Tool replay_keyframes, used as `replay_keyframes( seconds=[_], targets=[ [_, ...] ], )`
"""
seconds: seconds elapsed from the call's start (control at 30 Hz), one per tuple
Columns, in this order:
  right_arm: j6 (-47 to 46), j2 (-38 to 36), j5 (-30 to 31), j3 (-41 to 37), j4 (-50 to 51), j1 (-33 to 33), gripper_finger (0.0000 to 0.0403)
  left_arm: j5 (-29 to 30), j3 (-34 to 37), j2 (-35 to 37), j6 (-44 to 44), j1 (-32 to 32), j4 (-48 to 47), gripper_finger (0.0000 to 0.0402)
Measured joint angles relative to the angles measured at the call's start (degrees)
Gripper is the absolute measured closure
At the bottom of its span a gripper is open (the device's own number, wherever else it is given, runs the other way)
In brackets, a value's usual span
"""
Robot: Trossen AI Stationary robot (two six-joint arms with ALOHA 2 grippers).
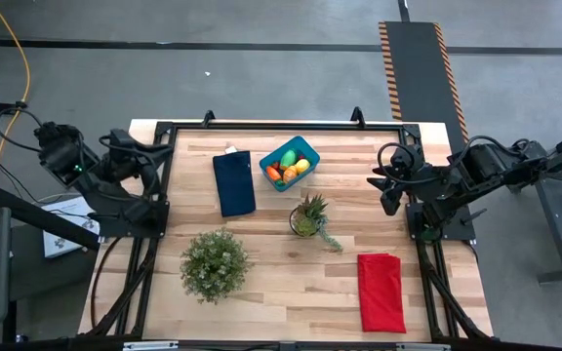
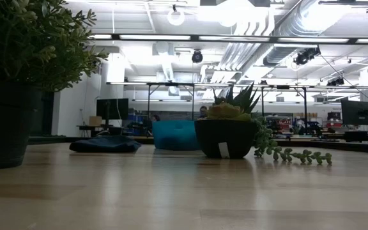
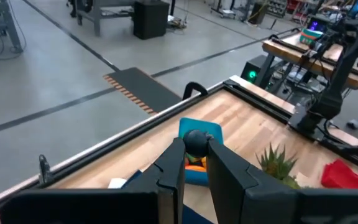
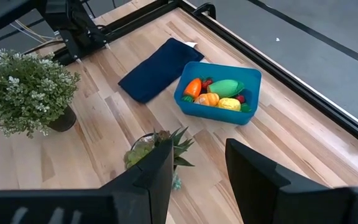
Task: Pick and placing Produce into tupperware
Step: Put the blue berry into the bin
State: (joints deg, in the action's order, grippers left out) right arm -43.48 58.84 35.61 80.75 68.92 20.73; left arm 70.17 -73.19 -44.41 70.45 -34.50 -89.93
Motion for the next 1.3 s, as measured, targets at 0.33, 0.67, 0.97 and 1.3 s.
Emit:
replay_keyframes(
  seconds=[0.33,0.67,0.97,1.3],
  targets=[
    [-0.1,0.0,0.8,0.0,-1.3,0.0,0.0263,4.7,0.0,2.0,-6.0,0.0,5.1,0.0357],
    [0.1,0.0,1.1,0.0,-1.9,0.0,0.0263,4.9,0.0,2.0,-16.6,0.0,13.9,0.0372],
    [1.2,0.0,1.5,0.0,-1.9,-0.1,0.0263,4.5,0.0,2.0,-17.2,0.0,15.6,0.0376],
    [2.0,0.0,1.5,0.0,-1.9,-0.1,0.0263,3.7,0.0,2.0,-22.7,0.0,21.4,0.0375]
  ],
)
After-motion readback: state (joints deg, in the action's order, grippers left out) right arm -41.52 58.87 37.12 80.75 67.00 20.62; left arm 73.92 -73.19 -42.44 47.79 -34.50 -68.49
